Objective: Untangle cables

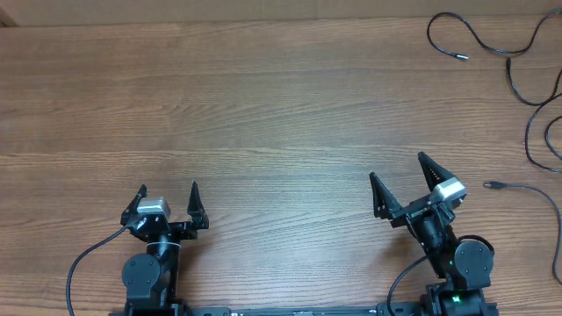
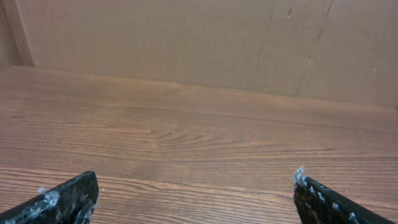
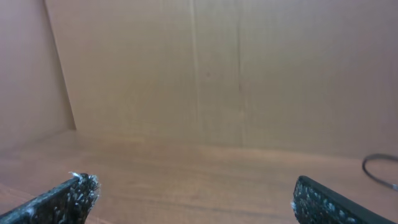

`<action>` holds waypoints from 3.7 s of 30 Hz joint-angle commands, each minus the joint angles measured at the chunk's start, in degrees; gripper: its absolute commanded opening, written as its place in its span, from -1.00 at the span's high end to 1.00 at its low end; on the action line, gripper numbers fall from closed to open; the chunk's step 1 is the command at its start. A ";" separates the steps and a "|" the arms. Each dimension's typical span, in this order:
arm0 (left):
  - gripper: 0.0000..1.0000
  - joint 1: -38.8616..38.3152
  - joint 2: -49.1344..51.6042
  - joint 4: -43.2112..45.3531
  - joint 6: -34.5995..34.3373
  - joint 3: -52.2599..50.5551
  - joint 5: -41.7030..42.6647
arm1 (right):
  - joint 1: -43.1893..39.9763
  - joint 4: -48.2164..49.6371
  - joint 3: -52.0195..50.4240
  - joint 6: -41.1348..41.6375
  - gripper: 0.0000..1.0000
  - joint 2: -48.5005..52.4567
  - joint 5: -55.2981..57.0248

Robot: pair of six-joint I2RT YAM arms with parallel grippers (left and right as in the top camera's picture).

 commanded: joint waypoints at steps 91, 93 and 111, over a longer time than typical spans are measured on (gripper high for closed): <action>-0.99 0.35 -0.50 0.04 1.11 -0.24 0.50 | -5.51 -32.24 -0.61 -1.97 -1.00 -23.34 14.10; -0.99 0.35 -0.50 0.04 1.11 -0.24 0.50 | -5.51 -32.24 -0.59 -1.97 -1.00 -23.32 14.10; -0.99 0.35 -0.50 0.07 1.11 -0.24 0.50 | -5.51 -32.24 -0.59 -1.97 -1.00 -23.30 14.10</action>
